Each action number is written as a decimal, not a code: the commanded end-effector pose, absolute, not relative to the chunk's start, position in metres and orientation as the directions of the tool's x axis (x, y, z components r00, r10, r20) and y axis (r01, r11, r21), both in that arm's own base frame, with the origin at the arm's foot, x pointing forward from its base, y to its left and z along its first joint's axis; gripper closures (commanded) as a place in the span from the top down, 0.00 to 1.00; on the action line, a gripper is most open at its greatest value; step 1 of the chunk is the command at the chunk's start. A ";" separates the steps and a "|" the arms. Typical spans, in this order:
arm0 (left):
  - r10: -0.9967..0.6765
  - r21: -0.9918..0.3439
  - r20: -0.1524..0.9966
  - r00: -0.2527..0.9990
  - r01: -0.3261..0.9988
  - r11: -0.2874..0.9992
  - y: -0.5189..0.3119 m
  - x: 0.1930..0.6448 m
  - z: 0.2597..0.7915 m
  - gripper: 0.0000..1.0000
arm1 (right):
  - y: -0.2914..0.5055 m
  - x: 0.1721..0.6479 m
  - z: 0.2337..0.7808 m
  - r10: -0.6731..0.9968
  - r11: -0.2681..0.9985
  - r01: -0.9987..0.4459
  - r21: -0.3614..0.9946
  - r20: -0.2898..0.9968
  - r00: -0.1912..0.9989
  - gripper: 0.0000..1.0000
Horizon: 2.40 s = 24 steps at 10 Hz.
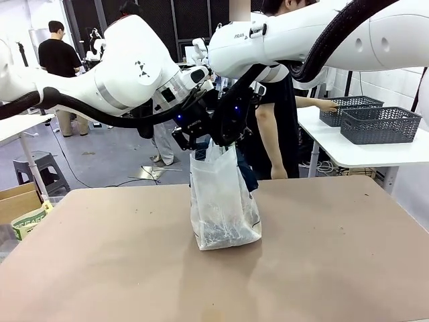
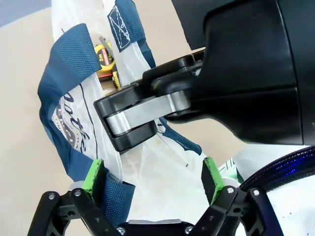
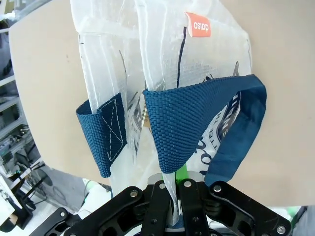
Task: Transfer purchased items from the store into the shopping bag.
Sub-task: Move the Reusable shopping bag to the right side of the table.
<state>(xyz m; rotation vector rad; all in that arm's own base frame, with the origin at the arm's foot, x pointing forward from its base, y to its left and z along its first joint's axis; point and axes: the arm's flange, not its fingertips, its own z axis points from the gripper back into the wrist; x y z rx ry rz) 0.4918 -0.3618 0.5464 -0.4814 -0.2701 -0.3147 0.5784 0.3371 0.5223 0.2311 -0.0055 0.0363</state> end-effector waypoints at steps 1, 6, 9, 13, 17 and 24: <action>-0.227 -0.437 0.342 0.912 0.368 0.821 -0.354 0.483 0.543 1.00 | 0.343 0.583 0.527 0.022 0.976 -0.028 0.215 0.031 0.999 0.00; -0.204 -0.432 0.369 0.907 0.362 0.826 -0.347 0.478 0.550 1.00 | 0.342 0.583 0.526 0.030 0.977 -0.035 0.211 0.026 0.999 0.00; -0.206 -0.434 0.364 0.908 0.361 0.825 -0.348 0.479 0.550 1.00 | 0.342 0.584 0.527 0.029 0.977 -0.034 0.211 0.025 0.999 0.00; -0.227 -0.416 0.331 0.916 0.357 0.836 -0.357 0.485 0.540 1.00 | 0.342 0.584 0.527 0.036 0.974 -0.040 0.222 0.025 0.999 0.00; -0.227 -0.376 0.319 0.920 0.343 0.861 -0.363 0.482 0.534 1.00 | 0.342 0.584 0.526 0.036 0.973 -0.041 0.227 0.023 0.999 0.00; -0.218 -0.302 0.345 0.913 0.328 0.895 -0.366 0.479 0.535 0.03 | 0.341 0.583 0.527 0.044 0.970 -0.048 0.237 0.022 0.999 0.00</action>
